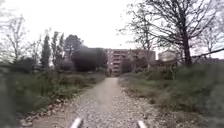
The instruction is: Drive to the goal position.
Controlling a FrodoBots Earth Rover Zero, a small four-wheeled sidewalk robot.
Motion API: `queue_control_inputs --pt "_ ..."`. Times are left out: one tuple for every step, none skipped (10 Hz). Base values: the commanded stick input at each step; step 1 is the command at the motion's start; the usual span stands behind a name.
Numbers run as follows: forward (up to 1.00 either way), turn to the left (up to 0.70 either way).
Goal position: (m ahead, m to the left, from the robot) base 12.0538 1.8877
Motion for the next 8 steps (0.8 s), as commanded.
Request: queue_control_inputs --pt "0.70 0.00" --pt "0.70 0.00" --pt "0.70 0.00" --pt "0.70 0.00" --pt "0.70 0.00" --pt "0.70 0.00" --pt "0.70 -0.22" --pt "0.70 -0.35"
